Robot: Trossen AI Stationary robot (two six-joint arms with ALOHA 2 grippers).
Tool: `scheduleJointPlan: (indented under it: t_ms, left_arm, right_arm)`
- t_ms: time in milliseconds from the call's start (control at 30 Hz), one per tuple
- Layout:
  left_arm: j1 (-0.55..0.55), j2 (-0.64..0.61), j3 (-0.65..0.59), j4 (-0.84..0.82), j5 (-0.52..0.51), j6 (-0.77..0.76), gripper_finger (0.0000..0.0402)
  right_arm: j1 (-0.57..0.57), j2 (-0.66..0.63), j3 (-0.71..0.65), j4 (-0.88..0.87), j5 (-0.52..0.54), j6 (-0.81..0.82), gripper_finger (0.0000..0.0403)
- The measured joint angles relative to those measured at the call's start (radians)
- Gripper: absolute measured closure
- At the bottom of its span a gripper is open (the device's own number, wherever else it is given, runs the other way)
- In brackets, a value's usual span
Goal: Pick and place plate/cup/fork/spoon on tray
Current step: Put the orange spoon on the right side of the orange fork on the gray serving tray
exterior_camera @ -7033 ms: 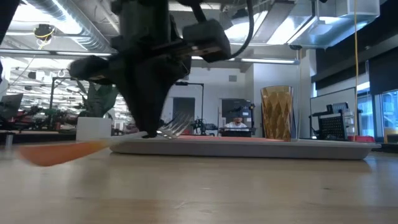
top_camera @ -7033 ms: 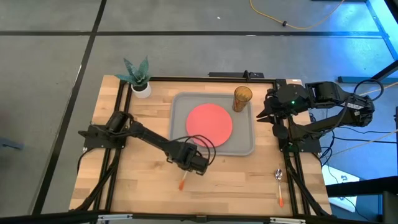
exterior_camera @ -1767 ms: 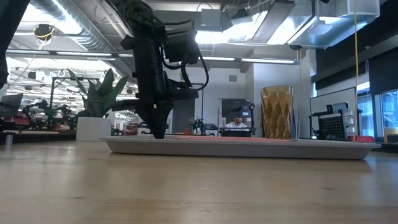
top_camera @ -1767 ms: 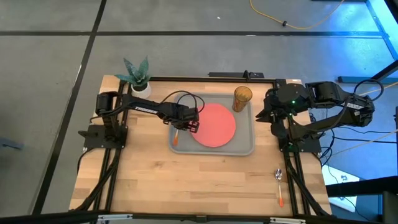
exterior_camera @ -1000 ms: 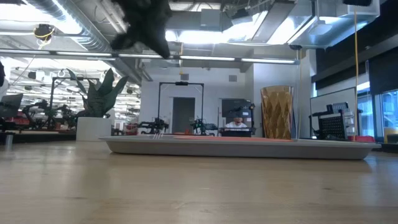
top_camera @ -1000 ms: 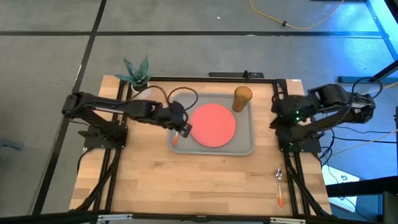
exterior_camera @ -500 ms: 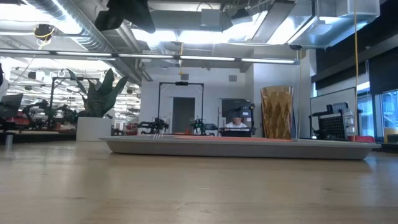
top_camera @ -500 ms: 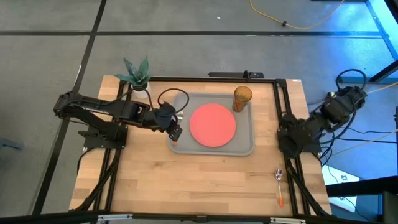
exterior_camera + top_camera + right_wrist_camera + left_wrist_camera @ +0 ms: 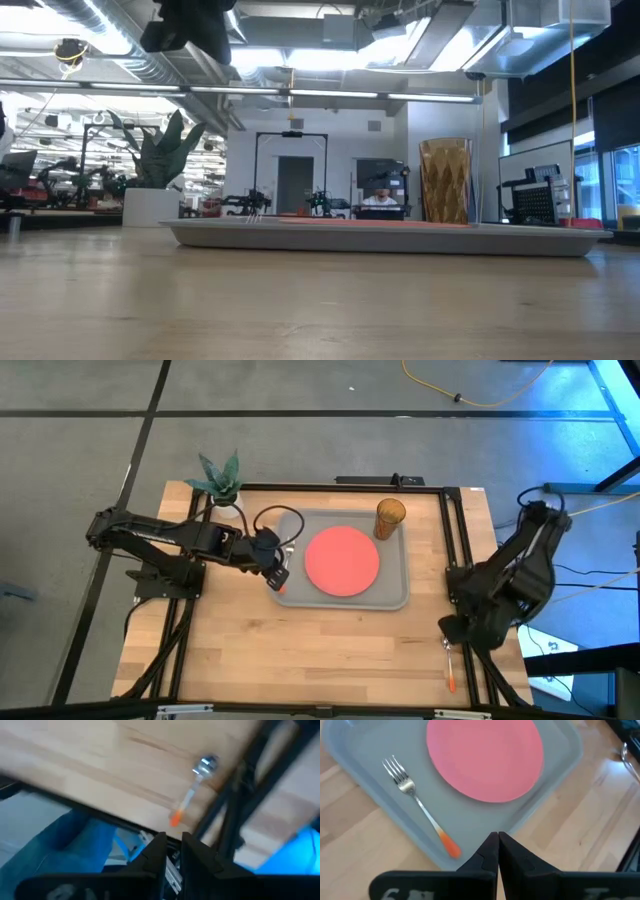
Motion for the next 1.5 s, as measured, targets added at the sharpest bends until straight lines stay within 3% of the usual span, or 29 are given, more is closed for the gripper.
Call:
scheduleJointPlan:
  t_ms: [267,600,967,1500]
  left_arm:
    - [0.000,0.000,0.000,0.000,0.029,0.052,0.0401]
    - [0.000,0.000,0.000,0.000,0.059,0.050,0.0401]
    - [0.002,0.000,0.000,0.001,0.100,0.044,0.0401]
    - [0.002,0.000,0.000,0.002,0.100,0.036,0.0401]
  right_arm:
    - [0.065,0.077,-0.072,0.107,-0.029,0.137,0.0342]
    - [0.065,0.090,-0.254,0.275,-0.088,0.165,0.0342]
    - [0.062,0.090,-0.496,0.597,-0.122,0.189,0.0342]
    - [0.062,0.090,-0.690,0.799,-0.122,0.189,0.0342]
